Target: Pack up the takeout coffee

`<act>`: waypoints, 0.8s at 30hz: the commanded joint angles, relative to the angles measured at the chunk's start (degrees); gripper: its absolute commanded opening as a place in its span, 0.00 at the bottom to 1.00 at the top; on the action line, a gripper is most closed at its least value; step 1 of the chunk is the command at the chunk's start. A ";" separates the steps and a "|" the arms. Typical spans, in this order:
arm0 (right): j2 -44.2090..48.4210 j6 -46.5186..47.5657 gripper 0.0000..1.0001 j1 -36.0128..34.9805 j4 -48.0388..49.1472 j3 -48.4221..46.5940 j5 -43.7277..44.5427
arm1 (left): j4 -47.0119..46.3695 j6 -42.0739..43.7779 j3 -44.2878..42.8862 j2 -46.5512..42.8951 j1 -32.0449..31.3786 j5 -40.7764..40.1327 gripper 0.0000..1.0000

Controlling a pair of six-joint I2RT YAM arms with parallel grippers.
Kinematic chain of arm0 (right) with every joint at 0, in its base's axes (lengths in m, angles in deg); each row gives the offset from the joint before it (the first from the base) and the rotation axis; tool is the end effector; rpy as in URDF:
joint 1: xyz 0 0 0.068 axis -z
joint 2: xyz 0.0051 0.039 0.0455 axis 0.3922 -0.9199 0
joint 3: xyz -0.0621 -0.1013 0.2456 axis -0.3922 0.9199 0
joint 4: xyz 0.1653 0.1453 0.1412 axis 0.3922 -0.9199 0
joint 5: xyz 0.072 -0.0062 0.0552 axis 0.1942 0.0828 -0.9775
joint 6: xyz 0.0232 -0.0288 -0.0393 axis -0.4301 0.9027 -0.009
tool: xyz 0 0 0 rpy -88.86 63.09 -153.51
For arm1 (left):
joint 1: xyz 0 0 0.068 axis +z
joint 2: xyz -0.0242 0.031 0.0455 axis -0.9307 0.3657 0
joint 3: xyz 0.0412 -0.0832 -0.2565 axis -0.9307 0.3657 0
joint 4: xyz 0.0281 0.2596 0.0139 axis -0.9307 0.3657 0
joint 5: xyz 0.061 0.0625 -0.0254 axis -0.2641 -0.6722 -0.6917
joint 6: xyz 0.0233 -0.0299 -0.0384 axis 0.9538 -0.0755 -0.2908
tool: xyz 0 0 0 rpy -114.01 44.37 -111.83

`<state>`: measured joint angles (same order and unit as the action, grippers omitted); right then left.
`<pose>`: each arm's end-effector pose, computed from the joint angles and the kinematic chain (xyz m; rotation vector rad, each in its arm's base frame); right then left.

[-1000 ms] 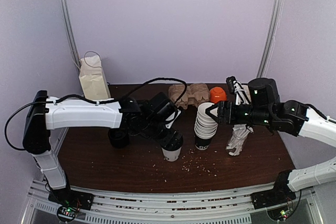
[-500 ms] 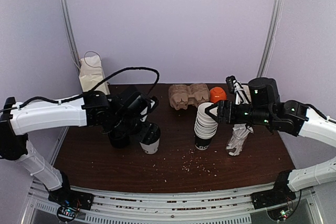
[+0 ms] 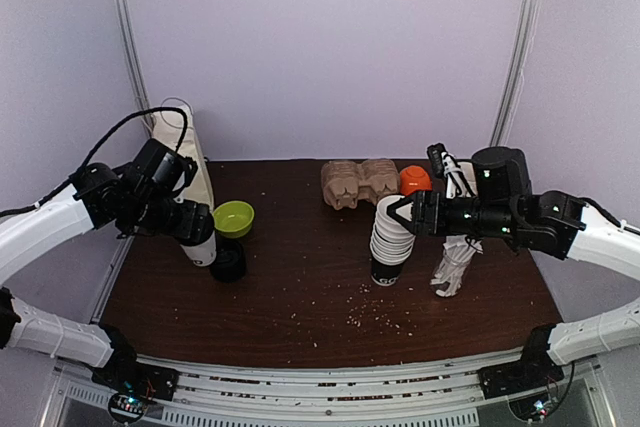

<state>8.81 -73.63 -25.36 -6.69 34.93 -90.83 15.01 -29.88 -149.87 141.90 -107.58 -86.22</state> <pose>0.1571 0.1802 0.3375 -0.2910 2.0490 0.9932 0.1806 -0.1308 0.3164 0.0662 2.4255 -0.0980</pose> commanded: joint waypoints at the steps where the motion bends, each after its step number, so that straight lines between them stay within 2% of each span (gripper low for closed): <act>1: -0.14 0.97 0.77 0.14 1.15 -0.79 -0.89 | 0.63 2.04 2.02 -0.35 4.94 0.03 0.69; 8: 0.35 1.44 0.77 0.17 1.79 0.11 -1.30 | 2.04 3.36 2.25 -1.53 10.10 -0.73 0.69; 17: 0.35 2.19 0.77 0.17 2.29 0.91 -1.92 | 0.00 3.97 4.92 -0.91 16.09 2.29 0.69; 24: 0.11 2.24 0.77 0.12 3.39 1.33 -2.80 | -4.47 -0.94 9.74 -0.61 20.27 5.25 0.68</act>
<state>8.70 -71.99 -25.36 -5.03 35.58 -92.53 14.79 -27.83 -142.88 141.07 -89.57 -83.33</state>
